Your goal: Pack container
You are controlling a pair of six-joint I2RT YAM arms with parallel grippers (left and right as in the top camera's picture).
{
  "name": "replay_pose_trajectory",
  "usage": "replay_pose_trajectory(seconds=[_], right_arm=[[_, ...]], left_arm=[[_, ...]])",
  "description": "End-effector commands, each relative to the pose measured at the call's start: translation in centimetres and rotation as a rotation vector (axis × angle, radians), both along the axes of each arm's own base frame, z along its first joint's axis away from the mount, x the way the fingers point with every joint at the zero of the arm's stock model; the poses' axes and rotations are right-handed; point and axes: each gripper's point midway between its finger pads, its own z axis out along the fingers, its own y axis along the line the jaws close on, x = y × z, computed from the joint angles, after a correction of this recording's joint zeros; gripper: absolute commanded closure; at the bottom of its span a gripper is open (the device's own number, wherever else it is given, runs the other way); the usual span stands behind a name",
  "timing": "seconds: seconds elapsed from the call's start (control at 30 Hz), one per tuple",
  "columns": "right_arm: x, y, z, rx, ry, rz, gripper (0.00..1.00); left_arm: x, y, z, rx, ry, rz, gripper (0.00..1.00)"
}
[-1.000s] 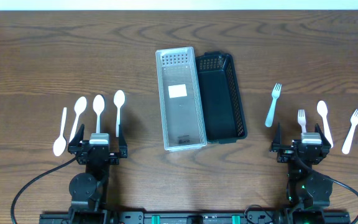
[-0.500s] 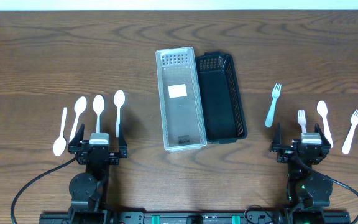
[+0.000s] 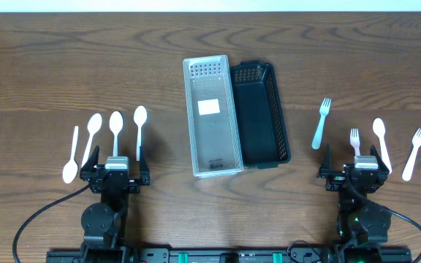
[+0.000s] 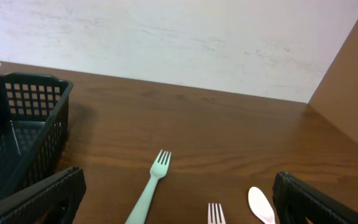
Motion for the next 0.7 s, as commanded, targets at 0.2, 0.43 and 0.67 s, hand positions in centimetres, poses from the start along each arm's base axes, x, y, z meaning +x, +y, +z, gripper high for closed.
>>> replay_pose_trajectory(seconds=[0.2, 0.43, 0.67], right_arm=[[0.0, -0.2, 0.0, -0.006, 0.000, -0.005, 0.01], [0.0, -0.1, 0.0, -0.006, 0.001, -0.004, 0.01], [0.1, 1.4, -0.7, 0.223, 0.013, 0.066, 0.01]], left_arm=[[-0.1, 0.3, -1.7, 0.015, 0.055, 0.017, 0.02], [-0.1, 0.3, -1.7, 0.014, 0.055, 0.016, 0.02], [-0.1, -0.1, -1.7, -0.127, 0.053, 0.011, 0.02]])
